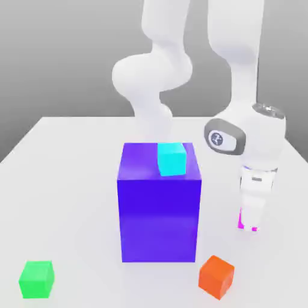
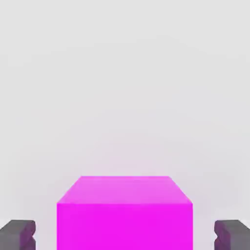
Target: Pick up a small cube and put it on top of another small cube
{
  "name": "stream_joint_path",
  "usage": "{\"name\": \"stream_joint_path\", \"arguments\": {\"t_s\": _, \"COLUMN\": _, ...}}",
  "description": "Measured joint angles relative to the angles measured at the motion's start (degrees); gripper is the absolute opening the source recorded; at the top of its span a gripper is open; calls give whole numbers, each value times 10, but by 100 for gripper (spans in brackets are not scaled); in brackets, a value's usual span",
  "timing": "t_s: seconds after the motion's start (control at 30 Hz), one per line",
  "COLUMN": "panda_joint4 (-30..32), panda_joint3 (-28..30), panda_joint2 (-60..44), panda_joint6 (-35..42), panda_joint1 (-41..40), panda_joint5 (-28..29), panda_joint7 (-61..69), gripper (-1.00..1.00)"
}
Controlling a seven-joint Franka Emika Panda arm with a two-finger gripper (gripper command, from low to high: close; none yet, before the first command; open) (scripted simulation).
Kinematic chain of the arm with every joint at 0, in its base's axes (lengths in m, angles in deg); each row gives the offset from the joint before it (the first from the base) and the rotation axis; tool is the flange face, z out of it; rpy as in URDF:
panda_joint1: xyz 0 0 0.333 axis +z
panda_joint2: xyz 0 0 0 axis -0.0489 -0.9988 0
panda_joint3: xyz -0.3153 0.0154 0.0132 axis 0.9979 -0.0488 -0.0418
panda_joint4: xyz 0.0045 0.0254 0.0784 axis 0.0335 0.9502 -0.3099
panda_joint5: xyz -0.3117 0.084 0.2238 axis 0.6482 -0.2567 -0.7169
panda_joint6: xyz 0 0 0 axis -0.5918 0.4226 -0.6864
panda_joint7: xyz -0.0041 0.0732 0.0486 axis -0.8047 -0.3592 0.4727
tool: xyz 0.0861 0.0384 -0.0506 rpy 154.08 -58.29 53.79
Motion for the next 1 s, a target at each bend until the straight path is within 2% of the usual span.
{"name": "stream_joint_path", "arguments": {"t_s": 0.17, "panda_joint4": 3, "panda_joint3": -8, "panda_joint2": 12, "panda_joint6": 10, "panda_joint1": -7, "panda_joint5": -4, "panda_joint7": 3, "gripper": -100}}
{"name": "stream_joint_path", "arguments": {"t_s": 0.3, "panda_joint4": 18, "panda_joint3": -50, "panda_joint2": 89, "panda_joint6": 71, "panda_joint1": -34, "panda_joint5": -67, "panda_joint7": 50, "gripper": -100}}
{"name": "stream_joint_path", "arguments": {"t_s": 0.47, "panda_joint4": 15, "panda_joint3": -57, "panda_joint2": 152, "panda_joint6": 137, "panda_joint1": -18, "panda_joint5": -134, "panda_joint7": 94, "gripper": -100}}
{"name": "stream_joint_path", "arguments": {"t_s": 0.57, "panda_joint4": -15, "panda_joint3": -14, "panda_joint2": 150, "panda_joint6": 166, "panda_joint1": 19, "panda_joint5": -168, "panda_joint7": 112, "gripper": -100}}
{"name": "stream_joint_path", "arguments": {"t_s": 0.63, "panda_joint4": -33, "panda_joint3": 26, "panda_joint2": 146, "panda_joint6": 182, "panda_joint1": 16, "panda_joint5": -188, "panda_joint7": 122, "gripper": -100}}
{"name": "stream_joint_path", "arguments": {"t_s": 0.8, "panda_joint4": -109, "panda_joint3": 115, "panda_joint2": 116, "panda_joint6": 236, "panda_joint1": -150, "panda_joint5": -246, "panda_joint7": 149, "gripper": -100}}
{"name": "stream_joint_path", "arguments": {"t_s": 1.0, "panda_joint4": -160, "panda_joint3": 178, "panda_joint2": 84, "panda_joint6": 261, "panda_joint1": -233, "panda_joint5": -246, "panda_joint7": 141, "gripper": -100}}
